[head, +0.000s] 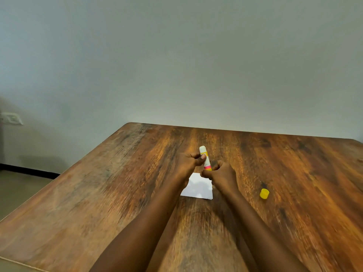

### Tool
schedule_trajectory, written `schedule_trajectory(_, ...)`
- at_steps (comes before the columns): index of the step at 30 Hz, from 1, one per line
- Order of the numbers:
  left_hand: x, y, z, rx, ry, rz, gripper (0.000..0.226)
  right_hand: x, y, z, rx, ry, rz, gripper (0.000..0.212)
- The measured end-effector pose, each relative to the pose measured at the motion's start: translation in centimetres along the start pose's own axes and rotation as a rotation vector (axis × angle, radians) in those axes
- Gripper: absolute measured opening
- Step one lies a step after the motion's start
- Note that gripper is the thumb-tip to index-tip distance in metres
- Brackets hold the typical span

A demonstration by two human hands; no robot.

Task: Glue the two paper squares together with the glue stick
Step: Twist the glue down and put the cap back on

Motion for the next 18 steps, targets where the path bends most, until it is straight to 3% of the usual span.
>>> schedule_trajectory(3, 0.0, 0.5, 0.3, 0.011, 0.013, -0.002, 0.033, 0.1, -0.2, 0.4, -0.032, 0.058, 0.003, 0.03)
schedule_trajectory(7, -0.5, 0.5, 0.1, -0.01, -0.005, -0.011, 0.032, 2.4, -0.2, 0.7, 0.038, -0.201, -0.476, 0.022)
schedule_trajectory(10, -0.6, 0.3, 0.1, -0.029, -0.027, -0.028, 0.031, 2.7, 0.0, 1.2, 0.143, -0.252, -0.708, 0.017)
schedule_trajectory(14, -0.6, -0.2, 0.1, -0.038, -0.034, -0.032, 0.03, 1.7, 0.0, 0.9, 0.111, -0.235, -0.61, 0.019)
schedule_trajectory(18, -0.3, -0.7, 0.1, -0.034, 0.006, -0.061, 0.034, 0.8, 0.6, 0.7, 0.079, -0.074, -0.384, 0.019)
Point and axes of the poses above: each hand's wrist, its own z-axis away from the middle knuckle, its own x-axis out of the palm, y = z × x, the point moved 9 cm from there along -z, towards the middle knuckle, and after that the axes turned 15 degrees about -x, right-handed, at the moved point
